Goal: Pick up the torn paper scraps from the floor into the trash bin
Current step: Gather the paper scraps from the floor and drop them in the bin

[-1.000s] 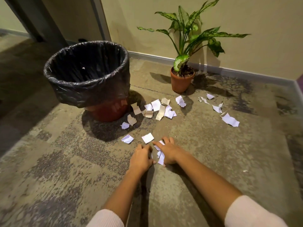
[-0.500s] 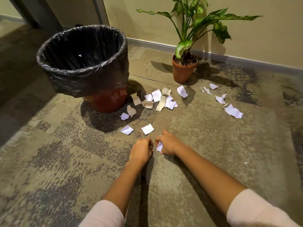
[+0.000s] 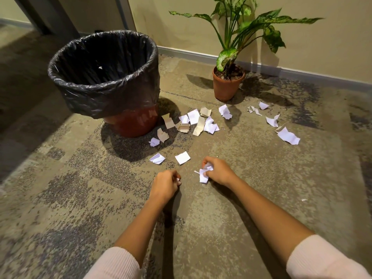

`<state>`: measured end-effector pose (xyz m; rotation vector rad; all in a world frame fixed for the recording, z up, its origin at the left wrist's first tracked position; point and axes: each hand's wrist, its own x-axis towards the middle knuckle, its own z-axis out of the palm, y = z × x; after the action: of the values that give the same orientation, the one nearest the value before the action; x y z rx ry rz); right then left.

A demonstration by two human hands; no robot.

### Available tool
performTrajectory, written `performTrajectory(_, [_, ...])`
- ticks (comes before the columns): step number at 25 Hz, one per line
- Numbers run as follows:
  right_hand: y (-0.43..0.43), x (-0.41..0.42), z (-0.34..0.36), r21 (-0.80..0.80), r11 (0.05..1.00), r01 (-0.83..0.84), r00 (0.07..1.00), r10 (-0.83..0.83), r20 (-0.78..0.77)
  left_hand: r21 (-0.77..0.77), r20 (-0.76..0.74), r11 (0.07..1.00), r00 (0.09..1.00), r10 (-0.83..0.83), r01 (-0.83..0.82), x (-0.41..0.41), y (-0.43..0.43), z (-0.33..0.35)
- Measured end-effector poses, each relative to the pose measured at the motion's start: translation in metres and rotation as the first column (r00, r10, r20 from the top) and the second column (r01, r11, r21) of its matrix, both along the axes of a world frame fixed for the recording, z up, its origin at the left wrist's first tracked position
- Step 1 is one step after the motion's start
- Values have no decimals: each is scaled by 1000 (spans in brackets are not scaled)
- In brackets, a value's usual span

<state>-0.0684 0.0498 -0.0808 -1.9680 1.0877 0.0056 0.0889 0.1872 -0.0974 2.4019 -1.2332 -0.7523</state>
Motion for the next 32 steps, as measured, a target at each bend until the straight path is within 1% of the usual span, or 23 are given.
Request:
performTrajectory(3, [-5,0,0,28,999,31,1000,-31,-6,12,-9,999,1000,-30,30,3,0,2])
performTrajectory(6, [-6,2,3,60,996,70,997,-68,-23,78,126,992,986,-105,95,1,-4,6])
performTrajectory(7, [-4,3,3,45,998,50,998,-48,-50,100,171,988,977,-130,115,0,-5,9])
performTrajectory(9, [2,6,3,-29,998,-50,991,46,-129,136,237,979,954,-181,152,0,-7,12])
performTrajectory(12, [13,10,-3,-107,974,-198,952,166,-257,147,286,973,934,-214,178,-1,-5,13])
performTrajectory(14, [18,14,-4,-163,954,-251,939,200,-279,138,311,974,926,-215,180,-1,-3,12])
performTrajectory(17, [21,19,-5,-282,911,-301,936,226,-269,131,327,974,920,-217,183,0,0,8])
performTrajectory(19, [20,19,-7,-308,898,-313,934,234,-269,114,320,978,926,-202,174,1,2,7])
performTrajectory(21, [18,20,-10,-296,901,-317,931,237,-277,81,298,988,942,-153,135,3,6,5])
performTrajectory(22, [18,21,-9,-277,917,-286,941,215,-261,51,281,994,953,-112,102,5,7,4])
performTrajectory(23, [16,21,-8,-248,945,-213,962,158,-223,14,267,998,961,-65,63,7,9,4])
performTrajectory(25, [9,22,-2,-134,991,-27,990,9,-139,-52,271,999,962,25,-12,14,10,5])
performTrajectory(27, [-2,20,0,34,992,123,992,-122,-38,-79,321,995,943,89,-67,27,7,6])
performTrajectory(28, [-5,17,1,101,984,149,989,-148,-18,-82,340,993,934,113,-90,34,5,6])
performTrajectory(29, [-9,14,2,118,985,126,992,-123,-30,-80,343,991,930,129,-108,41,3,6])
performTrajectory(31, [-11,8,5,62,998,-6,989,15,-146,-53,298,991,945,132,-122,54,-3,7])
performTrajectory(32, [-11,5,5,60,997,-58,982,68,-177,-26,269,994,957,111,-108,58,-6,6])
